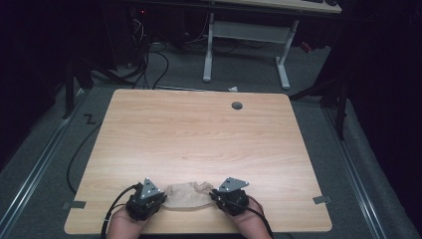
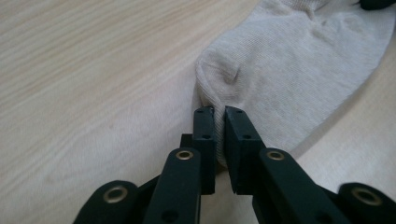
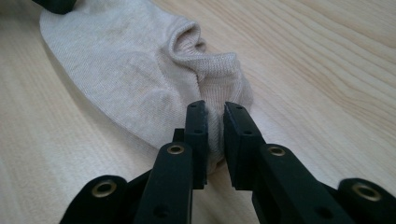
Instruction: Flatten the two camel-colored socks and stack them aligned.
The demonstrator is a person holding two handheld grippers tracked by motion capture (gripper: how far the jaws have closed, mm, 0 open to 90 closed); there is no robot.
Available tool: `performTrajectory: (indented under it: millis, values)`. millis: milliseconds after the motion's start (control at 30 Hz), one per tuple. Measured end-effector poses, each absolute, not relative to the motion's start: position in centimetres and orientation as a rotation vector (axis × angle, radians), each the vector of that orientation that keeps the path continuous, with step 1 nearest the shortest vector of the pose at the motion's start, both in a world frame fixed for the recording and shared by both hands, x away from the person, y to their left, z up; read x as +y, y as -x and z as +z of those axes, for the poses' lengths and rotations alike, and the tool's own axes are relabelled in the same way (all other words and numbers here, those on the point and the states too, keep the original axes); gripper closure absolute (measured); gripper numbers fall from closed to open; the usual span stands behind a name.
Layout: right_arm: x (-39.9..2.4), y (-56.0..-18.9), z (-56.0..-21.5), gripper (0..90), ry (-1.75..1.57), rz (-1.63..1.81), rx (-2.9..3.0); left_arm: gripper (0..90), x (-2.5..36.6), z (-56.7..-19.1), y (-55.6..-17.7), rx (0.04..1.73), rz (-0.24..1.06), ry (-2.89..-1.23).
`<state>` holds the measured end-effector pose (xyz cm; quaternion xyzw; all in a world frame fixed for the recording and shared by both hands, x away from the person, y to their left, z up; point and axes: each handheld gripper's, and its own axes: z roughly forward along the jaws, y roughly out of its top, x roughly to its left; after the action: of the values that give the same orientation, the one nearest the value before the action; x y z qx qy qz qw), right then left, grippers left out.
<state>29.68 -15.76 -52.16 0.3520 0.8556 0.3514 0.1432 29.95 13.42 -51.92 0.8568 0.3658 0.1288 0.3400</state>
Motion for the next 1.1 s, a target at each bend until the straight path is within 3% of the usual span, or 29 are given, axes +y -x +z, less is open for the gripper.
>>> performTrajectory:
  millis: [267,467,900,1100]
  values:
    - [-17.1,-30.2,-51.5,69.8,-1.078,1.124,2.402,61.7,13.6,-51.1,-30.5,0.938,0.379,-2.157]
    - [-18.5,-30.7,-50.7,65.3,-1.111,1.168,2.320,53.6,14.6,-50.6,-31.3,0.932,0.406,-2.104]
    - [-22.6,-33.0,-51.1,56.1,-1.231,1.093,2.166,44.7,19.1,-50.4,-34.0,1.075,0.518,-2.019]
    - [-26.4,-33.6,-51.5,53.2,-1.323,1.005,2.051,42.8,23.0,-51.1,-36.8,1.209,0.563,-1.993]
